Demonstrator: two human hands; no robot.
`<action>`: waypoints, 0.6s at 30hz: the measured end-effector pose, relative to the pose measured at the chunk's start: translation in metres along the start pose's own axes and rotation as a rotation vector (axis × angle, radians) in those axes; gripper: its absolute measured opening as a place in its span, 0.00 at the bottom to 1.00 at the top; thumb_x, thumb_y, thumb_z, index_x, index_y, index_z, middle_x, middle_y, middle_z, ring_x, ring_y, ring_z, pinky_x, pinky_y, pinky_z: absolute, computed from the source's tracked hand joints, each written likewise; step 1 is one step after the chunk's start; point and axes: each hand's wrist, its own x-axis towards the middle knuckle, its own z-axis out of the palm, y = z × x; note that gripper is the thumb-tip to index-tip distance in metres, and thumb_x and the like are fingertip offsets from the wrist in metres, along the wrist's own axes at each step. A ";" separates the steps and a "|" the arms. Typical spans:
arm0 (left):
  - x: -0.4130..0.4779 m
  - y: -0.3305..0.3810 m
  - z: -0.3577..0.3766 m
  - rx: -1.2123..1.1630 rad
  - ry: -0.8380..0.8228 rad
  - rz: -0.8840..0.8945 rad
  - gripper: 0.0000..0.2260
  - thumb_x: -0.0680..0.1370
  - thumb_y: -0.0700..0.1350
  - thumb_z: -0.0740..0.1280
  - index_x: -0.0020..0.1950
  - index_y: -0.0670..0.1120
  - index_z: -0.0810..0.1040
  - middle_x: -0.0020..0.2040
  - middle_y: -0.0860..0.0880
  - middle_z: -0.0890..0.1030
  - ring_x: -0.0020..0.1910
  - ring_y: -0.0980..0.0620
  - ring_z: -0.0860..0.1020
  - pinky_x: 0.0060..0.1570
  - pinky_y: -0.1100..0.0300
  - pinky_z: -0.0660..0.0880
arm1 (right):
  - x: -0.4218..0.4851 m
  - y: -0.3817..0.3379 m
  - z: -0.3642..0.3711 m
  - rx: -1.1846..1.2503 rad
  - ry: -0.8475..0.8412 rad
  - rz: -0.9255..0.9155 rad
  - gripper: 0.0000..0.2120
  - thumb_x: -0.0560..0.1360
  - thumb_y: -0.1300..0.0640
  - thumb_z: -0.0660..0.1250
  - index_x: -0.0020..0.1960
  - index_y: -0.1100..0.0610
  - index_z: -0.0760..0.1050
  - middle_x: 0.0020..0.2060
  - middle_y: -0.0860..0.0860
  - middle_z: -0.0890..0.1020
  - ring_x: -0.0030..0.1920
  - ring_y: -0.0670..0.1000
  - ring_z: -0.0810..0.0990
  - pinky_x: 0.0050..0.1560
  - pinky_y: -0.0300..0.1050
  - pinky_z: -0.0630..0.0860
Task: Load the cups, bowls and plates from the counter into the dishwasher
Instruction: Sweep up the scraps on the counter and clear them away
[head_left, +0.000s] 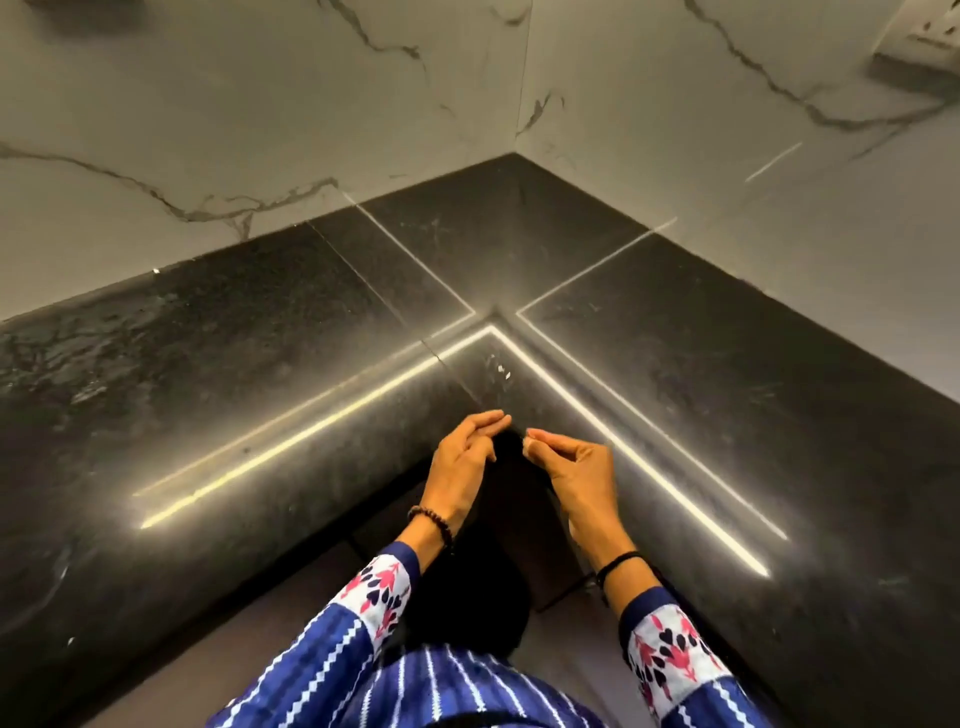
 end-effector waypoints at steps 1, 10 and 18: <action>-0.012 -0.002 0.005 -0.005 0.019 0.020 0.20 0.72 0.35 0.59 0.58 0.49 0.79 0.55 0.57 0.83 0.58 0.62 0.78 0.59 0.65 0.71 | -0.011 0.005 -0.004 -0.034 0.006 -0.013 0.09 0.72 0.61 0.76 0.51 0.53 0.86 0.45 0.47 0.88 0.50 0.44 0.86 0.56 0.41 0.79; -0.056 -0.073 0.017 0.124 0.123 -0.033 0.19 0.76 0.34 0.58 0.58 0.50 0.81 0.55 0.58 0.83 0.54 0.61 0.79 0.54 0.64 0.74 | -0.051 0.065 -0.015 -0.295 -0.084 -0.007 0.10 0.74 0.56 0.75 0.55 0.52 0.86 0.49 0.45 0.87 0.51 0.37 0.84 0.56 0.37 0.80; -0.054 -0.185 0.017 0.097 0.150 -0.293 0.16 0.77 0.32 0.59 0.57 0.47 0.80 0.56 0.55 0.81 0.56 0.60 0.78 0.57 0.70 0.72 | -0.030 0.172 -0.001 -0.424 -0.140 0.210 0.04 0.76 0.64 0.71 0.46 0.58 0.85 0.38 0.43 0.84 0.39 0.36 0.80 0.40 0.31 0.78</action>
